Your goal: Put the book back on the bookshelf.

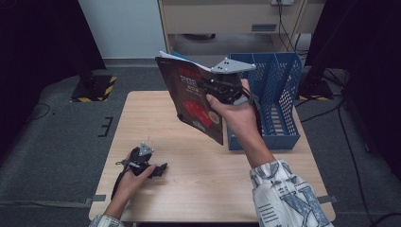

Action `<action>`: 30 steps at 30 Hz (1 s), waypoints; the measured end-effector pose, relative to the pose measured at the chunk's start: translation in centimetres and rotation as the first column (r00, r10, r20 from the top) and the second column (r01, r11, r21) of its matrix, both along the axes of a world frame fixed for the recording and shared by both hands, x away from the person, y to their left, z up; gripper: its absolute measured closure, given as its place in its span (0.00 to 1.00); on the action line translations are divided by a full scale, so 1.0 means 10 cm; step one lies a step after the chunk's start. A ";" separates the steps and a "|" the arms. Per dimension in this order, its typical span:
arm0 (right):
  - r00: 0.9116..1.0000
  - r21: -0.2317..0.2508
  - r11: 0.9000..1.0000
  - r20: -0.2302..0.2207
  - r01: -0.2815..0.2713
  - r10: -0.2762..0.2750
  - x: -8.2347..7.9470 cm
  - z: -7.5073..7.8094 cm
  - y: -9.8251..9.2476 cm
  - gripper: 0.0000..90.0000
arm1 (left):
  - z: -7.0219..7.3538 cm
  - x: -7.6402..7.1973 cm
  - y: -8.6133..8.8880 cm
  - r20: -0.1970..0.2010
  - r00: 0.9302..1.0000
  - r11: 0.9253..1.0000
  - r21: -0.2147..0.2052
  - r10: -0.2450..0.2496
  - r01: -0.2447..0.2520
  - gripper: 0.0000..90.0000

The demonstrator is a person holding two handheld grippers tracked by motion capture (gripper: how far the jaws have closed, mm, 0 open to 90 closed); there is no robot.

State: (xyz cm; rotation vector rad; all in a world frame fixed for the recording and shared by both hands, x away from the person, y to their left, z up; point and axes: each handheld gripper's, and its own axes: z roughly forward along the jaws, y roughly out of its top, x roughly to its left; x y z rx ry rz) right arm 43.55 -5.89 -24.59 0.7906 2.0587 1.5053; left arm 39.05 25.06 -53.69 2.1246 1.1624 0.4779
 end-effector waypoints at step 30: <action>0.998 0.054 0.997 0.011 0.062 -0.063 -0.01 0.14 -0.37 0.97 | 0.00 0.00 0.00 -0.003 1.000 1.000 -0.002 0.000 0.000 0.00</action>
